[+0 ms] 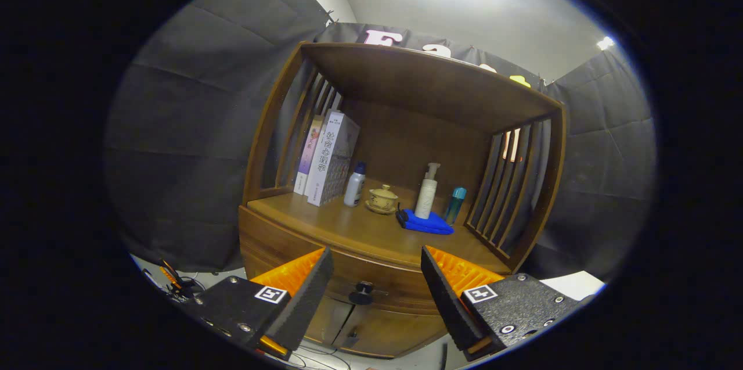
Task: Pull open the drawer, take out the items inside it, and place them on the countertop above the cabinet.
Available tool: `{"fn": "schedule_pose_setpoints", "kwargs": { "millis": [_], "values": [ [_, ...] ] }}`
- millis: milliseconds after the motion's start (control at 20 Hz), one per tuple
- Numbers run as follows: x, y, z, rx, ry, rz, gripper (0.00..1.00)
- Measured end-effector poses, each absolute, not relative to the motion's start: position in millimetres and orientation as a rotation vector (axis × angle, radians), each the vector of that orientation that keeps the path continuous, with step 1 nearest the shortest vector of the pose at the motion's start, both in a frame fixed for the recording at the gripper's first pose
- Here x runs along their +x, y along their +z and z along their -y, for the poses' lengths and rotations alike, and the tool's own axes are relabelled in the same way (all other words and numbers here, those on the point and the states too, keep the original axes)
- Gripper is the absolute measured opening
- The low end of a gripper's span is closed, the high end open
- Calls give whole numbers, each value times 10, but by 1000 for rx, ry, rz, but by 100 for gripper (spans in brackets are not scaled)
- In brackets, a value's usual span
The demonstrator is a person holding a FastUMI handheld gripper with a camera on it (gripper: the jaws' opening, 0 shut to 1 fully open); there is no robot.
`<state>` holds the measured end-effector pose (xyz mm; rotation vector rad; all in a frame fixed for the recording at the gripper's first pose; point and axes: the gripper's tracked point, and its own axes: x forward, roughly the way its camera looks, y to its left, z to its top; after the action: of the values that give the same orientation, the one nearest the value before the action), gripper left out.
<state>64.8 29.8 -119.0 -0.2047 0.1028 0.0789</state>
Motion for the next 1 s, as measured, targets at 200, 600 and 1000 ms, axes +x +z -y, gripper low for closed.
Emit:
{"fn": "schedule_pose_setpoints", "kwargs": {
  "millis": [200, 600, 1000],
  "values": [
    [840, -1486, -339, -184, 58, -158, 95],
    [1168, -2033, -398, -1, 27, -240, 95],
    [1377, -2555, -332, 53, 27, -324, 90]
  ]
}}
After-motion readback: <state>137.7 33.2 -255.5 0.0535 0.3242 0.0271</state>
